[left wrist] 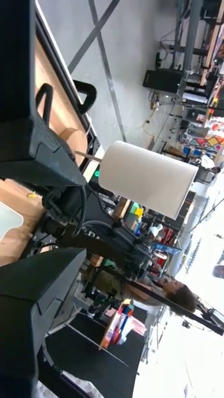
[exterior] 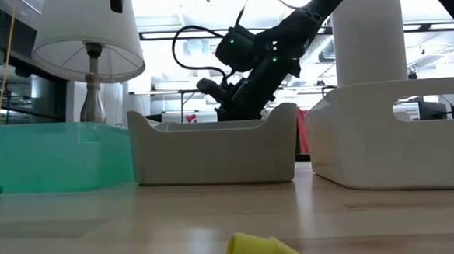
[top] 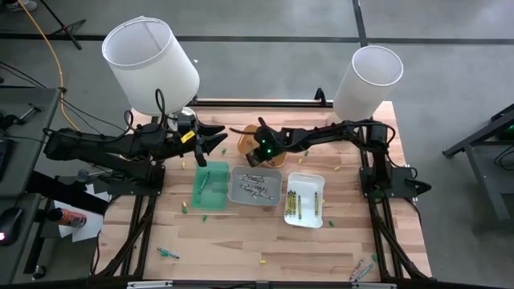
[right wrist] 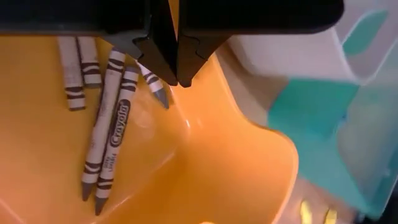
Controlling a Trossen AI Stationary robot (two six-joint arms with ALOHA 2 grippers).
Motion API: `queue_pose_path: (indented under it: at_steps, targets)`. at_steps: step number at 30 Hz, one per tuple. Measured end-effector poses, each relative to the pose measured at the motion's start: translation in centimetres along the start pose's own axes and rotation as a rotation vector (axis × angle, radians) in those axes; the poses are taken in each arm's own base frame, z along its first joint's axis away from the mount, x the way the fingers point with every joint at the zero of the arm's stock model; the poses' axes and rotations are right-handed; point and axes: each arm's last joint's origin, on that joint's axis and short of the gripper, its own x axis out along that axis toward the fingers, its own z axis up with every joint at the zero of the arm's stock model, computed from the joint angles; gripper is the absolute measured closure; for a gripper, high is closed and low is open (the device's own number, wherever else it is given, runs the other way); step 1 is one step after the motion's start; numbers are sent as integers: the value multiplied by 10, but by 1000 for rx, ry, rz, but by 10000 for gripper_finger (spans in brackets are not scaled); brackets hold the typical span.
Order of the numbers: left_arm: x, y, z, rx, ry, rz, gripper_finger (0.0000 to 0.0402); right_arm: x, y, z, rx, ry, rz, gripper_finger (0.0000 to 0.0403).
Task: Sort crayons
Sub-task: Adjust the yellow bin, then put the blue crayon into the light blue bin
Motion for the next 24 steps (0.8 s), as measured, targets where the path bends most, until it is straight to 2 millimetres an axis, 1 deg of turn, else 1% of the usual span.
queue_pose_path:
  at_steps: [7, 9, 11, 15, 18, 21, 24]
  targets:
    - [0, 0, 0, 15, -2, 3, 243, -1, 4, -4, -77, 52, 40, 403]
    - [0, 0, 0, 16, -2, 4, 243, -8, 5, 0, -98, 32, 39, 403]
    - [0, 0, 0, 16, -1, 5, 243, -20, 6, 8, -130, -10, 45, 403]
    - [0, 0, 0, 20, 1, 7, 243, -58, 6, 27, -202, -98, 21, 403]
    - [0, 1, -1, 44, 8, 10, 243, -93, 10, 32, -293, -132, -25, 403]
    - [0, 1, -2, 70, 20, 19, 243, -130, 13, 29, -380, -156, -98, 403]
    - [0, 3, -5, 90, 42, 59, 243, -164, 7, 16, -406, -229, -115, 403]
